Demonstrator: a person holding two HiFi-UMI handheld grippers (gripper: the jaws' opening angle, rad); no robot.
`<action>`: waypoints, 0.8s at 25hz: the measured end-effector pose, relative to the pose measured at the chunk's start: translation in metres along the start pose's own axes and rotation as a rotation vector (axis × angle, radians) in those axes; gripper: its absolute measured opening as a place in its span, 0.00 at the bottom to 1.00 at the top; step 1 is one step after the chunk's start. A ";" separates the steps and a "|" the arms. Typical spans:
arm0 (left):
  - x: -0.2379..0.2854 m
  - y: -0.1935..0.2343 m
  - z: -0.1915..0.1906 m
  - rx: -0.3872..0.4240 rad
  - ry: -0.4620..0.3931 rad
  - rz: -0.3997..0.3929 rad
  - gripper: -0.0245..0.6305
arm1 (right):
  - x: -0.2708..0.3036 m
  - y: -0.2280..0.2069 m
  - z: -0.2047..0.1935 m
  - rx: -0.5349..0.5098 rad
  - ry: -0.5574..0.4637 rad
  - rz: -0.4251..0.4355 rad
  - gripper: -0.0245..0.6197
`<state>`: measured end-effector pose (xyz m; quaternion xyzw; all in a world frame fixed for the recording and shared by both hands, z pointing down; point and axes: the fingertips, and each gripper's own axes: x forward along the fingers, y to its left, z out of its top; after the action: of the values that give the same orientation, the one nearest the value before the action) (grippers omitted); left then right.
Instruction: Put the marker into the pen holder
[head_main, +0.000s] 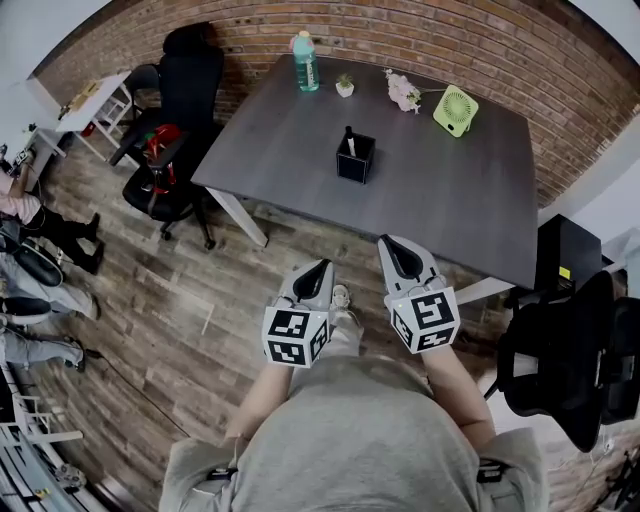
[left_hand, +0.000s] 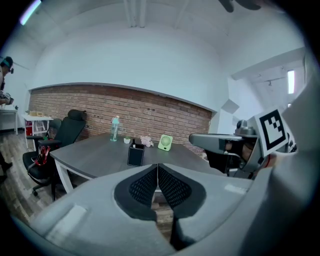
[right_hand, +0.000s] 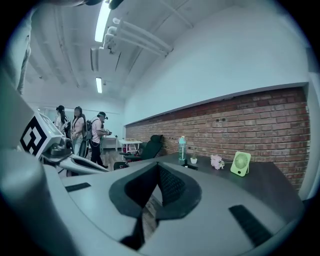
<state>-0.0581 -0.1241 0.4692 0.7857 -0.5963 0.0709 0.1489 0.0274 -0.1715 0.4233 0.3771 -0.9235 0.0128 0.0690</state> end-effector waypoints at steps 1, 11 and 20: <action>-0.004 -0.002 -0.002 0.000 0.001 -0.001 0.07 | -0.005 0.004 0.000 -0.001 -0.003 0.001 0.04; -0.035 -0.021 -0.015 -0.009 0.001 -0.006 0.07 | -0.044 0.030 -0.005 -0.007 -0.012 0.023 0.04; -0.047 -0.031 -0.025 -0.003 0.010 -0.010 0.07 | -0.061 0.041 -0.013 0.005 -0.010 0.032 0.04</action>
<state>-0.0402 -0.0655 0.4741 0.7882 -0.5915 0.0731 0.1536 0.0437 -0.0988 0.4292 0.3623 -0.9298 0.0145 0.0630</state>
